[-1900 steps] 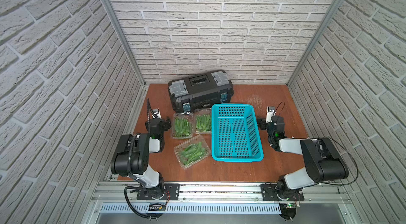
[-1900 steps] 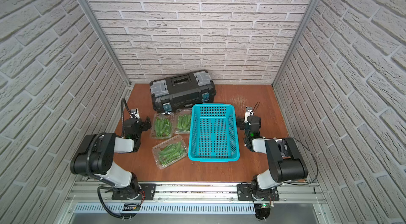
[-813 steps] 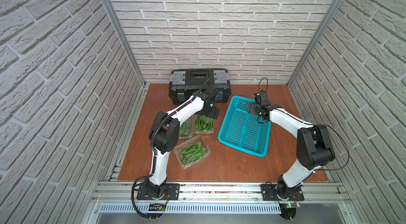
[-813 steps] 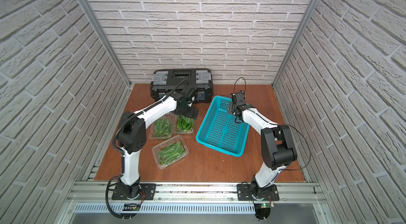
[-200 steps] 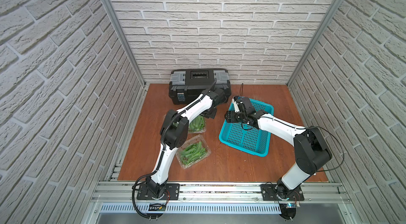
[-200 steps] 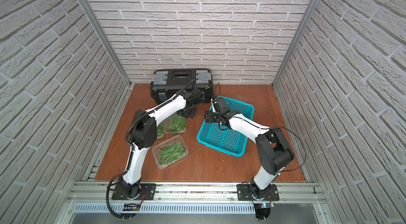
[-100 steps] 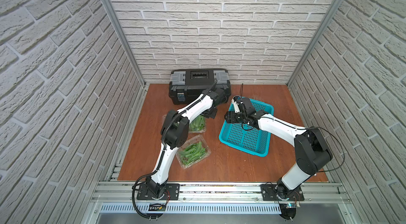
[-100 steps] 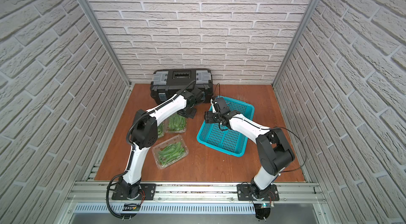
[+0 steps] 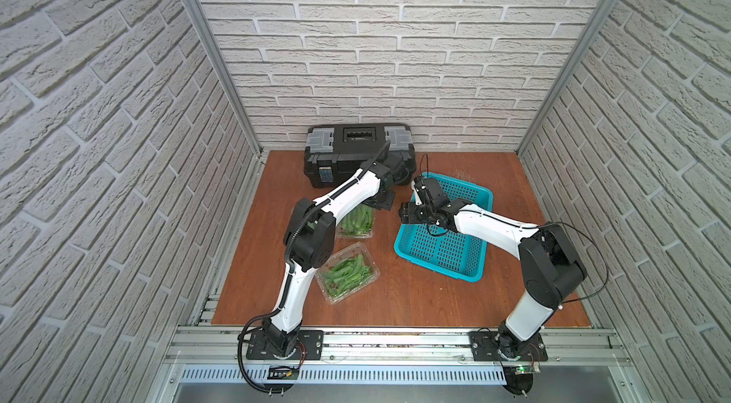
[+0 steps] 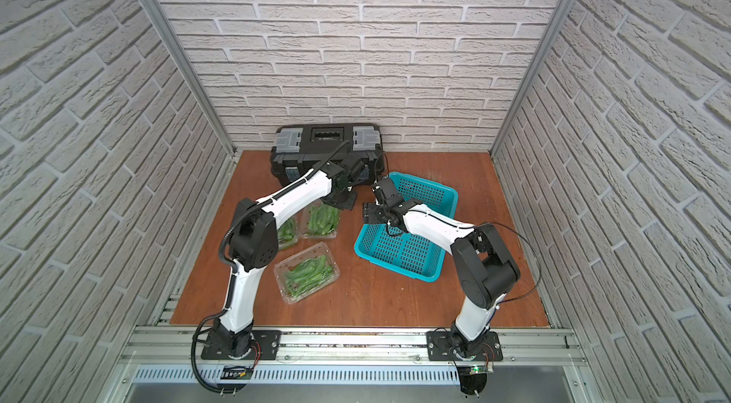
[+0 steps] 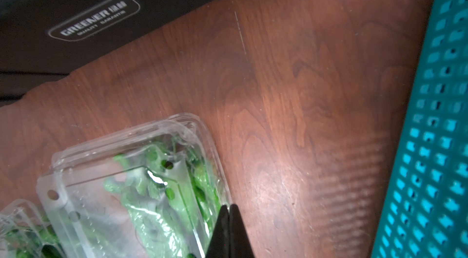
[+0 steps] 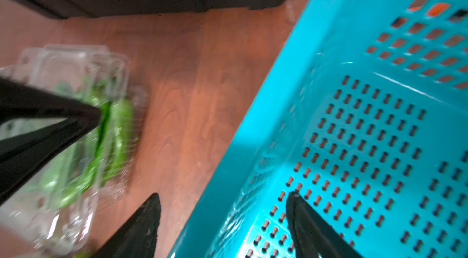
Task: Take small green peppers out of containers
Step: Move the basket to the center of the board, then open the packing box at the center of the board.
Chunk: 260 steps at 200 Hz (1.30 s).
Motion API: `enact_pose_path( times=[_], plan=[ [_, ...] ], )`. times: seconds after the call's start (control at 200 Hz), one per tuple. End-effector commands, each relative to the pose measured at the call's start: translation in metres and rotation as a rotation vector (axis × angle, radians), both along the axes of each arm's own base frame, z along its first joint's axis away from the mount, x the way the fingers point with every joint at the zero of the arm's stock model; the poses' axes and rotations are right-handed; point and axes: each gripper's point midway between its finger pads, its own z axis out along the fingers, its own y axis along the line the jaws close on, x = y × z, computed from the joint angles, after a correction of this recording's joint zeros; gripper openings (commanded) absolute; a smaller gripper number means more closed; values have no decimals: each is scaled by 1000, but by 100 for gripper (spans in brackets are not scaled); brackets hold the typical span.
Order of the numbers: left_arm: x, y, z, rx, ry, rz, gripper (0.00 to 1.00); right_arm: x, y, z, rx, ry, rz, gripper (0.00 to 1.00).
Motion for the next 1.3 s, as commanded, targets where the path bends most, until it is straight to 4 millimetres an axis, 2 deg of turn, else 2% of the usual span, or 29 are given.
enact_pose_path(
  times=[0.0, 0.11, 0.195, 0.235, 0.365, 0.465, 0.64, 0.725, 0.795, 0.915, 0.99, 1.085, 1.195, 1.295],
  plan=[
    [0, -2, 15, -51, -18, -13, 0, -13, -76, -9, -203, 48, -244, 78],
    [0, -3, 15, -52, -13, -15, 0, -17, -110, -10, -228, 76, -329, 78],
    [1, 2, 19, -36, -29, -7, 0, -16, -119, -5, -227, 60, -332, 79],
    [2, 4, 22, -26, -42, -3, 1, -13, -117, 0, -223, 42, -304, 79],
    [5, 13, 31, 1, -83, 20, 40, -3, -99, 18, -158, -19, -214, 78],
    [5, 20, 35, 25, -106, 34, 51, 3, -84, 38, -140, -95, -155, 78],
    [3, 28, 29, 60, -95, 46, 60, 11, -72, 72, -168, -197, -119, 78],
    [4, 36, 26, 106, -92, 74, 71, 15, -53, 84, -135, -215, -49, 78],
    [8, 46, 29, 111, -120, 120, 77, 16, -25, 92, -55, -225, 52, 77],
    [16, 61, 38, -55, -148, 233, 81, 14, 23, 97, 153, -175, 205, 77],
    [22, 70, 47, -194, -164, 290, 84, 11, 52, 91, 275, -116, 293, 77],
    [23, 88, 44, -312, -135, 373, 86, 8, 81, 78, 376, -35, 379, 76],
    [22, 107, 34, -370, -98, 441, 86, 12, 101, 64, 432, 22, 406, 75],
    [22, 108, 27, -372, -94, 424, 87, 19, 115, 57, 462, 45, 425, 74]
  ],
)
